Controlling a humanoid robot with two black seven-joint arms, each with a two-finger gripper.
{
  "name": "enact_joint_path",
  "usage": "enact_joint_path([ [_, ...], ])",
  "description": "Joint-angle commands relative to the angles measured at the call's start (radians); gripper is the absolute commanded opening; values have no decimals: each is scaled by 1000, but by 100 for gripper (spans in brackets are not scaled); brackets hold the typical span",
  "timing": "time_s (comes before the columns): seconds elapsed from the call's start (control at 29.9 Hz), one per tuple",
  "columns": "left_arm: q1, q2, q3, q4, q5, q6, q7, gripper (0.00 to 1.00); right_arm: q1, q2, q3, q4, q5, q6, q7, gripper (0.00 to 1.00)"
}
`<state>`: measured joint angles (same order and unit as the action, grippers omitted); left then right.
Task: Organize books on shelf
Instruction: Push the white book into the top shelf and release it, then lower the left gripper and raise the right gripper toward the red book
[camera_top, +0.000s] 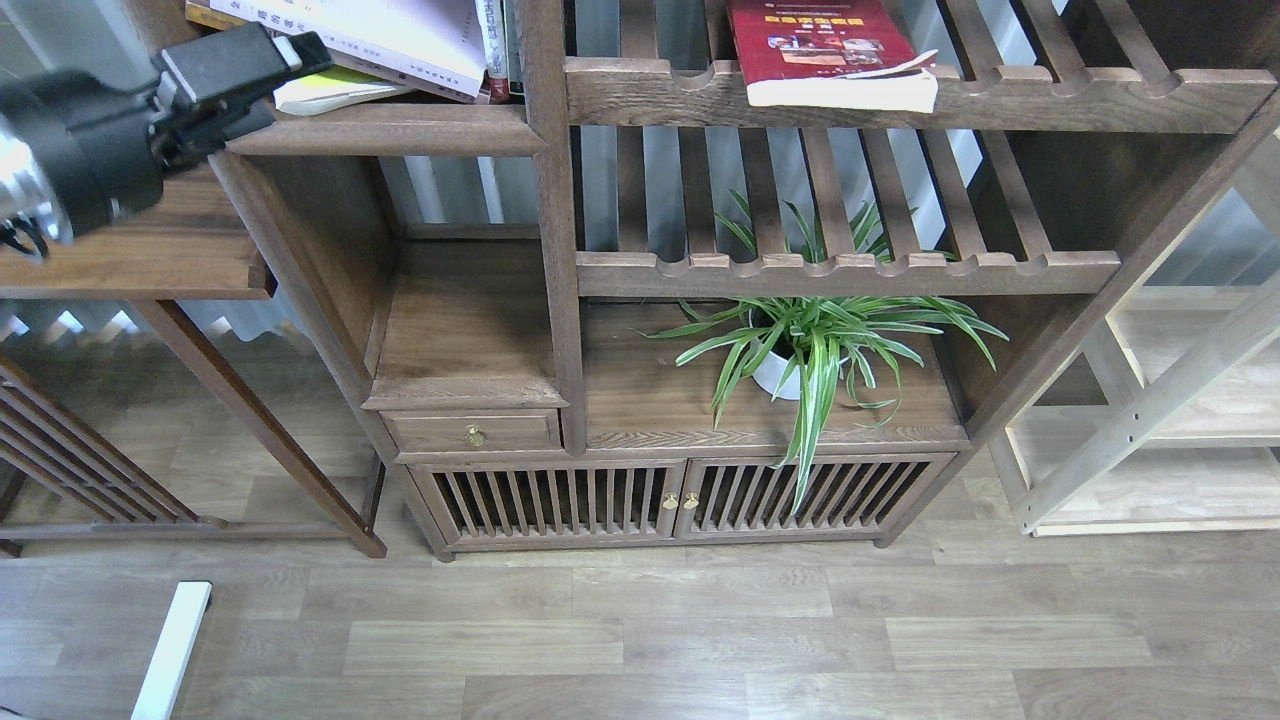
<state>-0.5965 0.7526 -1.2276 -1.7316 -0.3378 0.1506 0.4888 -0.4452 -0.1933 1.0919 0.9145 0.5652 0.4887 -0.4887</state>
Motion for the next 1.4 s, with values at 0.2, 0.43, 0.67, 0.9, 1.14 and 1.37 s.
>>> enact_joint_path([
  [0.2,300,-173,-93,187,8,-560,0,99,92,28,100,69,-7,0,0,77],
  [0.43,400,-346,-118,315,0,-639,0,99,198,34,174,173,-54,0,0,75],
  [0.67,468,-529,-102,567,49,-639,0,99,209,-6,178,306,-90,0,1,79],
  [0.9,468,-572,-37,909,56,-639,0,98,209,8,215,417,-100,0,0,83],
  [1.14,449,-599,62,1021,54,-639,0,98,269,34,255,417,-130,0,0,82],
  [1.37,449,-645,65,1026,57,-639,0,99,459,43,353,417,-133,-100,0,83],
])
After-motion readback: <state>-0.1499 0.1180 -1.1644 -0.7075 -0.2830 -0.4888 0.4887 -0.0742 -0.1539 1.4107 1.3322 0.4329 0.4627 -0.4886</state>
